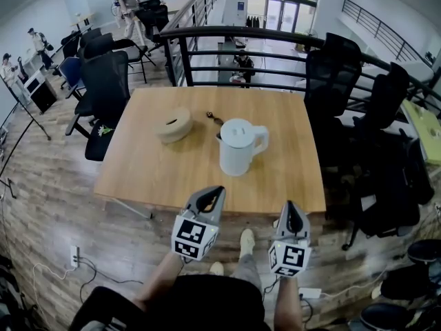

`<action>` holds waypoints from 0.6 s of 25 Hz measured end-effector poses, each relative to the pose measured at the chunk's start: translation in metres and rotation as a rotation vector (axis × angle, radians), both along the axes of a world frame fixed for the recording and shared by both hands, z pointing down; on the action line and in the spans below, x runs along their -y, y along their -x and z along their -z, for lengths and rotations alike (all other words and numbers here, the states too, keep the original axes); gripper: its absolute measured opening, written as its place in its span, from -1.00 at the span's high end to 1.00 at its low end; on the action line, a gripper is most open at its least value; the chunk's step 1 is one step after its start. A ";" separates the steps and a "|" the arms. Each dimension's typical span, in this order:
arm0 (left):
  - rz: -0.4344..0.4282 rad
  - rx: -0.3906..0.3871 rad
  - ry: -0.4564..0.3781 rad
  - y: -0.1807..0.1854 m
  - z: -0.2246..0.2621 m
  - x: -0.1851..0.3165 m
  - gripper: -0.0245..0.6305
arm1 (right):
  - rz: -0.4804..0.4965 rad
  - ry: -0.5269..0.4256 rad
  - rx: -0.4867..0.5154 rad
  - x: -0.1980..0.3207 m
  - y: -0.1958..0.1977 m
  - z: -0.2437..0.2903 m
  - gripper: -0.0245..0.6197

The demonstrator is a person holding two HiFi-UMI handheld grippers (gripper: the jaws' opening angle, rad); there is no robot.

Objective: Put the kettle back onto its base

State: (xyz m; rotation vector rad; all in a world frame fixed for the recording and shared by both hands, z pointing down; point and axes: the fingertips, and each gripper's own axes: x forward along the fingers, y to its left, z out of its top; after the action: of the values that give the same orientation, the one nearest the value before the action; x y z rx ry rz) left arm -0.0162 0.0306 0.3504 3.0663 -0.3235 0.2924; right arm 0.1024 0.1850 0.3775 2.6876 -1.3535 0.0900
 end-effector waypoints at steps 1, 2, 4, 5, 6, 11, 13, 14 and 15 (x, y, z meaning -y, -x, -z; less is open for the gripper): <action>0.001 0.001 0.001 0.000 0.000 0.000 0.93 | 0.002 0.000 0.001 0.001 0.000 0.000 0.93; 0.002 0.001 0.001 0.000 0.001 0.001 0.93 | 0.004 -0.001 0.000 0.001 -0.001 0.000 0.93; 0.004 0.003 0.000 0.000 0.001 0.001 0.93 | 0.006 -0.003 -0.001 0.001 -0.001 0.000 0.93; 0.005 0.003 0.000 0.000 0.001 0.001 0.93 | 0.007 -0.002 -0.001 0.001 -0.002 0.000 0.93; 0.006 0.003 0.000 0.000 0.001 0.001 0.93 | 0.008 -0.002 -0.002 0.000 -0.002 0.000 0.93; 0.009 0.005 0.000 0.000 -0.001 0.000 0.93 | 0.015 -0.008 0.000 0.002 -0.001 0.000 0.93; 0.010 0.004 0.000 0.001 0.000 0.000 0.93 | 0.013 -0.011 0.002 0.001 0.000 0.001 0.93; 0.010 0.005 0.000 0.002 0.000 -0.001 0.93 | 0.014 -0.017 -0.001 0.001 0.000 0.002 0.93; 0.010 0.005 0.000 0.002 0.000 -0.001 0.93 | 0.015 -0.024 -0.006 0.002 0.000 0.004 0.93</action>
State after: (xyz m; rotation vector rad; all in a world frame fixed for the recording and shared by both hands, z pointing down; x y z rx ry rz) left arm -0.0180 0.0314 0.3503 3.0631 -0.3386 0.2996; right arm 0.1022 0.1832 0.3736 2.6948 -1.3821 0.0640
